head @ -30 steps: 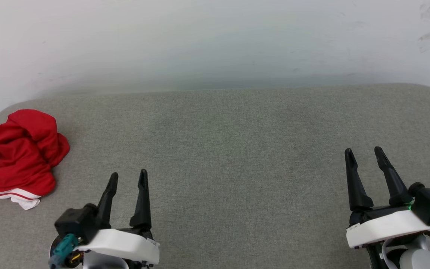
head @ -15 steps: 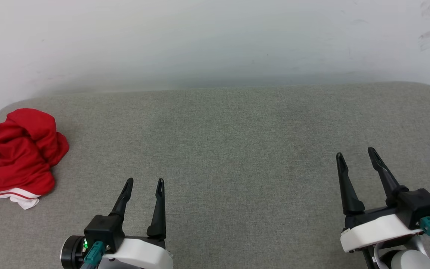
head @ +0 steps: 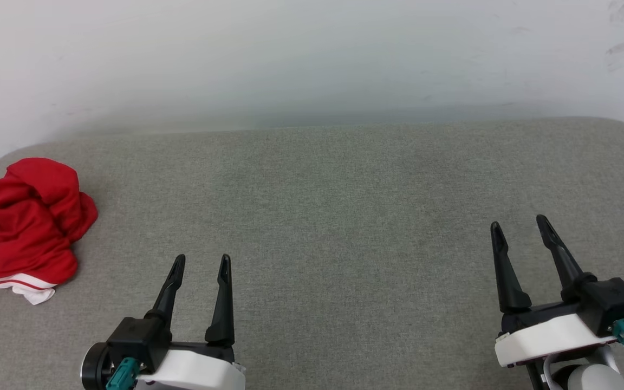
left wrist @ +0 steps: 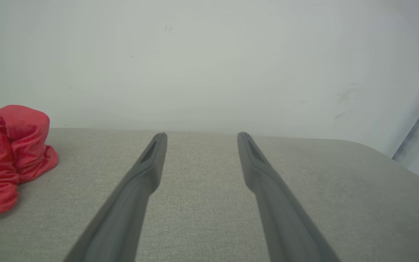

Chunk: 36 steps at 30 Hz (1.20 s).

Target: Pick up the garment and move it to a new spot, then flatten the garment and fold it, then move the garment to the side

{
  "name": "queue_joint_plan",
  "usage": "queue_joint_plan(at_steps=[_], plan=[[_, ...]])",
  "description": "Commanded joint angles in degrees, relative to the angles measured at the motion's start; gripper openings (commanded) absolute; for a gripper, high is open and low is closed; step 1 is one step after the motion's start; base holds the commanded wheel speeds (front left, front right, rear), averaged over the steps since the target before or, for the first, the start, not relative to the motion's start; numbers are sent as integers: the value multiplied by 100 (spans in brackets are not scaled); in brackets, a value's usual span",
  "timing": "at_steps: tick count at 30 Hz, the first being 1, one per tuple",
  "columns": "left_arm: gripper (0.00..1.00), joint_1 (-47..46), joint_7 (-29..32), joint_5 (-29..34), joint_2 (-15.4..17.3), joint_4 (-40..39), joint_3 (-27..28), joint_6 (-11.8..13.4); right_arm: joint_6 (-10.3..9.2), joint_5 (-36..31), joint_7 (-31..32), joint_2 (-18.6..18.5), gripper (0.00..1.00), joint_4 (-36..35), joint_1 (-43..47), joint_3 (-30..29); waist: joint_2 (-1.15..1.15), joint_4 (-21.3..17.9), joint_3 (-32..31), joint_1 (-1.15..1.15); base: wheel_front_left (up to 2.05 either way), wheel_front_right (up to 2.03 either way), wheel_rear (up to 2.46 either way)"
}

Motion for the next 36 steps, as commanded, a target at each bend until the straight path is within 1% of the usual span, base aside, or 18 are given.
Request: queue_joint_plan(at_steps=[1,10,16,23,27,31,36], plan=[[100,70,-55,116,-61,-53,87,-86,-2,5,-56,-5,100,-3,42,3,0,-2,-1,0,0,0,0],[100,262,-154,415,-400,29,627,-723,-2,209,-150,-4,100,158,99,47,0,-16,-3,0,0,0,0],[100,334,-211,657,-481,303,772,-1014,-2,84,-216,-4,100,271,115,67,0,-24,-7,0,0,0,0],[100,342,-282,917,-502,444,750,-1156,-2,-177,-287,-4,100,343,114,96,0,-26,2,0,0,0,0],[100,305,-288,880,-501,465,748,-1128,-2,-173,-291,-4,100,356,122,120,0,10,2,0,0,0,0],[100,288,-288,852,-501,479,766,-1156,-2,-156,-291,-3,100,362,146,152,0,128,-9,0,0,0,0],[100,361,-288,869,-503,494,842,-1163,-2,-140,-290,-2,100,353,194,232,0,387,-57,0,0,0,0]])
